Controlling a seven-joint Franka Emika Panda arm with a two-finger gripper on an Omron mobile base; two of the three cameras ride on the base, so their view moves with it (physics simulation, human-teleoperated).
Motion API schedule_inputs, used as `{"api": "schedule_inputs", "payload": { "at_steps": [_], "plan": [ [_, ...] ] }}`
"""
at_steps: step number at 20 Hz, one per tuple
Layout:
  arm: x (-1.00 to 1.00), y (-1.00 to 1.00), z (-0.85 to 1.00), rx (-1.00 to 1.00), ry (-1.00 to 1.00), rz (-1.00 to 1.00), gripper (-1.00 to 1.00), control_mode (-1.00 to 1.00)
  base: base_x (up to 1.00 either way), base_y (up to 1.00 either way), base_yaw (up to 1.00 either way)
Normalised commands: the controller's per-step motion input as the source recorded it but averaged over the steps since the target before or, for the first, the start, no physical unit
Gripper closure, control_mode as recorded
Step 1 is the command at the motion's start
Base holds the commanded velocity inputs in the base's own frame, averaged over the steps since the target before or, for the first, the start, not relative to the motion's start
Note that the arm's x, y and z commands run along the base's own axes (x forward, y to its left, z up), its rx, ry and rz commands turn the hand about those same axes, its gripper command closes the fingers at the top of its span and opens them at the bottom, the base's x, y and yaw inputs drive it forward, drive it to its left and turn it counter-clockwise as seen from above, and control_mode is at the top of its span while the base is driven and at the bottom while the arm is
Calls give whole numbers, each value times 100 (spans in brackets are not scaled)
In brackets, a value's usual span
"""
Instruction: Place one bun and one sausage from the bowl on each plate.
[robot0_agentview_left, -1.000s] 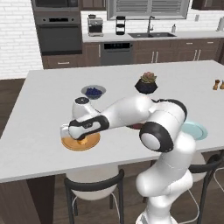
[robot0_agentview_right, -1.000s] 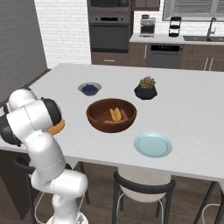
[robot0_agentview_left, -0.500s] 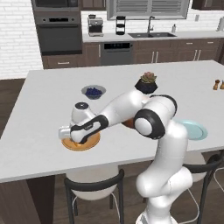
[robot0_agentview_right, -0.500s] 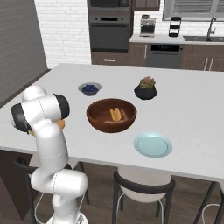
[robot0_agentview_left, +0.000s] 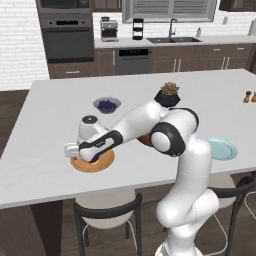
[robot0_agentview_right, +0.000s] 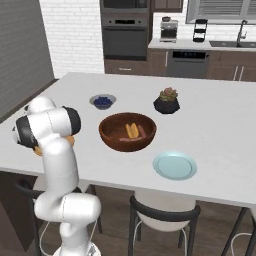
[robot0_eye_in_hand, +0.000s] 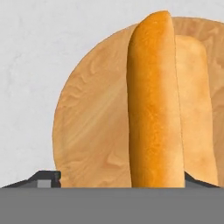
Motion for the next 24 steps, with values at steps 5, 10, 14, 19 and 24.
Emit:
{"api": "schedule_inputs", "payload": {
  "at_steps": [5,10,14,19,24],
  "plan": [
    [-6,-28,2,0,-9,0,-100,-100,0,0,0],
    [-12,-9,8,14,-1,1,-100,-100,0,0,0],
    [-27,17,34,43,0,11,-100,-100,0,0,0],
    [49,9,5,28,6,2,-100,-100,0,0,0],
    [94,-16,-53,18,20,0,-100,-100,0,0,0]
  ]
}}
